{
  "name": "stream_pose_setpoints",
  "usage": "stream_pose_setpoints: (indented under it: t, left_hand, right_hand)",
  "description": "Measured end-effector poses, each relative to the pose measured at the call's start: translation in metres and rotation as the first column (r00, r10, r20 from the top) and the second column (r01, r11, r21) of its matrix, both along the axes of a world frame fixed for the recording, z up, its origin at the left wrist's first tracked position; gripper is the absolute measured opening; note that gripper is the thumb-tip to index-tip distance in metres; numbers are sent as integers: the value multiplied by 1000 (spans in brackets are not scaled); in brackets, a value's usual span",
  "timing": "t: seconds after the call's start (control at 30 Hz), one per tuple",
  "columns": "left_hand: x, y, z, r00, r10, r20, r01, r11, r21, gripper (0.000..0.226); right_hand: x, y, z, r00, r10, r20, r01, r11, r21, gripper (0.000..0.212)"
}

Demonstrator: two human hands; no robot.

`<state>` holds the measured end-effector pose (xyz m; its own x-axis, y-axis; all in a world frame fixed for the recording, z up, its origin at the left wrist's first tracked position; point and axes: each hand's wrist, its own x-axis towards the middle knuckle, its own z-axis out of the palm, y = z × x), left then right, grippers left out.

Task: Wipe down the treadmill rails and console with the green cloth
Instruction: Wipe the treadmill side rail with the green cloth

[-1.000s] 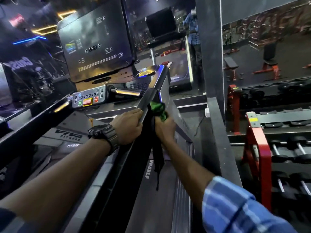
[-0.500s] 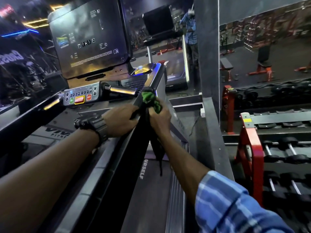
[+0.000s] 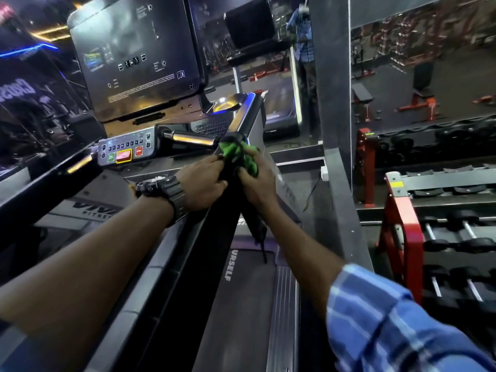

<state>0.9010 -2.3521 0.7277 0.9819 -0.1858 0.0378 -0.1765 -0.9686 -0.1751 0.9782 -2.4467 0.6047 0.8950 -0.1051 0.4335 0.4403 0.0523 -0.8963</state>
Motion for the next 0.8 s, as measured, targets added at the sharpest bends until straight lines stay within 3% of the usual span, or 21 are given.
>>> stream_pose_setpoints:
  t: [0.1,0.23,0.33,0.43,0.53,0.6,0.67,0.8]
  left_hand:
    - [0,3,-5,999,-26,26,26,1000,-11,45]
    - [0,0,-7,999,-29,35,30,999,-23,55]
    - [-2,4,0,1000,-10,-21,8,997,-82,46]
    - [-16,16,10,998,-46,-33,39,982,-184,29]
    - [-41,24,12,992,-124,34,128,982,-141,26]
    - [-59,24,12,978,-175,110,186,978,-95,33]
    - [-77,24,13,971,-206,122,217,973,-82,41]
    - [-121,34,17,972,-215,89,221,973,-61,43]
  right_hand:
    - [-19,-3,-38,999,40,-30,-40,999,-19,60]
    - [15,0,1,958,-53,-282,57,998,5,47]
    - [6,5,25,982,-66,-176,64,998,-19,48]
    - [-53,9,-13,1000,13,4,-13,1000,2,52]
    - [-82,2,-45,1000,6,-25,-7,997,-71,49]
    - [-66,3,-23,982,-28,-187,28,1000,-2,46]
    - [-55,6,6,971,-52,-233,58,998,21,45]
    - [-122,16,-1,1000,-8,-11,9,999,39,45]
